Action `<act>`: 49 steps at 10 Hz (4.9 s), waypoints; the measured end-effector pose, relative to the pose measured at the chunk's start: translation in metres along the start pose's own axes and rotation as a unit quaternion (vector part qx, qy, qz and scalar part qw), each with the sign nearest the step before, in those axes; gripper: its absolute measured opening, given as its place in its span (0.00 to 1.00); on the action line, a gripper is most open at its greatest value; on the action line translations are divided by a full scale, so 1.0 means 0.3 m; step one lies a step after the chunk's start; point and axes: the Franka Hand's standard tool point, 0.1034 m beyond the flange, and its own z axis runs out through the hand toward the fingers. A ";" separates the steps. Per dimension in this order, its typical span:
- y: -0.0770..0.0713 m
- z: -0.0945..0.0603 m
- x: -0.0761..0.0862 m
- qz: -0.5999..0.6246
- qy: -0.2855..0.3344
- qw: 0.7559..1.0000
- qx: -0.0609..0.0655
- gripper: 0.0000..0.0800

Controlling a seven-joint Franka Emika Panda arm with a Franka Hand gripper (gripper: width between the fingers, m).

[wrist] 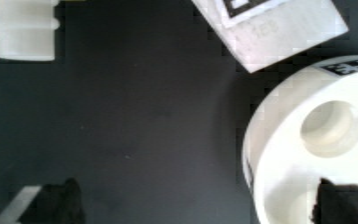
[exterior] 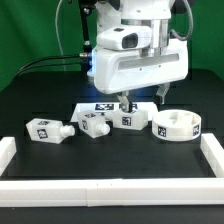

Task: Assemble stool

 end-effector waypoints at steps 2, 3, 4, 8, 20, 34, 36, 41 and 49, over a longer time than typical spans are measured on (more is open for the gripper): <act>-0.059 0.051 0.021 0.053 0.010 0.999 0.004 0.81; -0.070 0.077 0.022 0.051 0.014 0.999 0.003 0.81; -0.076 0.098 0.016 0.050 0.013 0.999 0.004 0.81; -0.100 0.153 -0.007 0.043 0.005 0.999 0.008 0.81; 0.050 0.093 0.054 0.032 -0.036 0.999 0.016 0.41; 0.122 0.110 0.269 0.150 -0.024 0.988 0.015 0.41; 0.152 0.143 0.357 0.151 -0.022 0.988 0.015 0.41; 0.207 0.152 0.451 0.129 -0.007 0.992 0.011 0.41; 0.215 0.176 0.483 0.140 -0.005 0.990 0.006 0.67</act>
Offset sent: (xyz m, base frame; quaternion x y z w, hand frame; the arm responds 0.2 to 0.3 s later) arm -0.0016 0.0084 -0.0235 -0.0051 0.0275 0.0188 0.9994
